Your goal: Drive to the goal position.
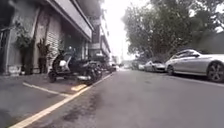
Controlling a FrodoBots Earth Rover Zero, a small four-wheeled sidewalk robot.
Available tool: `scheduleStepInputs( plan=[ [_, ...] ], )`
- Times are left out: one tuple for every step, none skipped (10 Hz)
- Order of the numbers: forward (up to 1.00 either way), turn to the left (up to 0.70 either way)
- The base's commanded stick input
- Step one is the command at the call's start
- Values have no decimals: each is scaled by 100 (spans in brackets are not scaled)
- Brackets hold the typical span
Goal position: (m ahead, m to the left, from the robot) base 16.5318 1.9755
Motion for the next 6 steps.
scheduleStepInputs(
  plan=[
    [70,0],
    [70,0],
    [70,0],
    [70,0],
    [70,0],
    [70,-3]
  ],
)
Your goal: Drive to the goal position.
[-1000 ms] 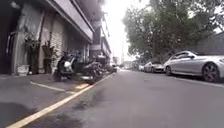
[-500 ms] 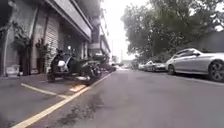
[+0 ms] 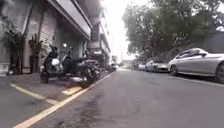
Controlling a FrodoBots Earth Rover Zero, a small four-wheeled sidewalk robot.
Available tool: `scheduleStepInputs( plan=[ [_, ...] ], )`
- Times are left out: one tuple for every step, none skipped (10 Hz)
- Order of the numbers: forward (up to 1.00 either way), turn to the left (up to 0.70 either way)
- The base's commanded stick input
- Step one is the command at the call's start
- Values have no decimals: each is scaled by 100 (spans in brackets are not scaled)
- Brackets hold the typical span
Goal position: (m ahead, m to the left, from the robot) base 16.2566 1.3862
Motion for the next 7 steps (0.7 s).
scheduleStepInputs(
  plan=[
    [70,-12],
    [70,-14],
    [70,-14],
    [70,-14],
    [70,-10],
    [70,0],
    [70,0]
  ],
)
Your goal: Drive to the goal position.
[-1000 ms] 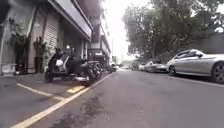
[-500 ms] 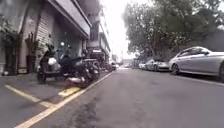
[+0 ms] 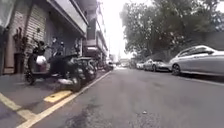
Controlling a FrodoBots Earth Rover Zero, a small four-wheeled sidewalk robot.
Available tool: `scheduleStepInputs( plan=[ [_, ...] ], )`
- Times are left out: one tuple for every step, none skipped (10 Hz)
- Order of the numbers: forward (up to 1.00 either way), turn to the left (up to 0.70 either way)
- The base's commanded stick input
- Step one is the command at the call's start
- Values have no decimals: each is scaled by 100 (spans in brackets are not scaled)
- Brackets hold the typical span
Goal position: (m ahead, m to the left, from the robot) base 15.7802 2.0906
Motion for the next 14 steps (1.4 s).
scheduleStepInputs(
  plan=[
    [70,0],
    [70,0],
    [70,0],
    [70,0],
    [70,0],
    [70,0],
    [70,0],
    [70,0],
    [70,0],
    [70,0],
    [70,0],
    [70,0],
    [70,0],
    [70,0]
  ],
)
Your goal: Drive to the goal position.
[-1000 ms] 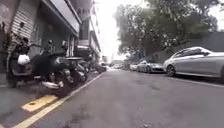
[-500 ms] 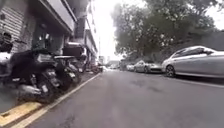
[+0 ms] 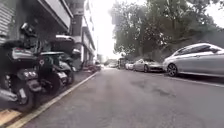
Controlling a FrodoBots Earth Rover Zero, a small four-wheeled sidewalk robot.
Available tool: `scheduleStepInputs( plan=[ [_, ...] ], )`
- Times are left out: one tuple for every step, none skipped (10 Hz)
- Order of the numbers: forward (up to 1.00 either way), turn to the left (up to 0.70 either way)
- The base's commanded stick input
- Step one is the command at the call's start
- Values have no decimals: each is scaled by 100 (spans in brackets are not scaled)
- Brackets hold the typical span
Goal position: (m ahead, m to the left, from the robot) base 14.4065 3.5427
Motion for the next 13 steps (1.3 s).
scheduleStepInputs(
  plan=[
    [70,0],
    [70,0],
    [70,0],
    [70,0],
    [70,0],
    [70,0],
    [70,0],
    [70,0],
    [70,0],
    [70,0],
    [70,0],
    [70,0],
    [70,6]
  ],
)
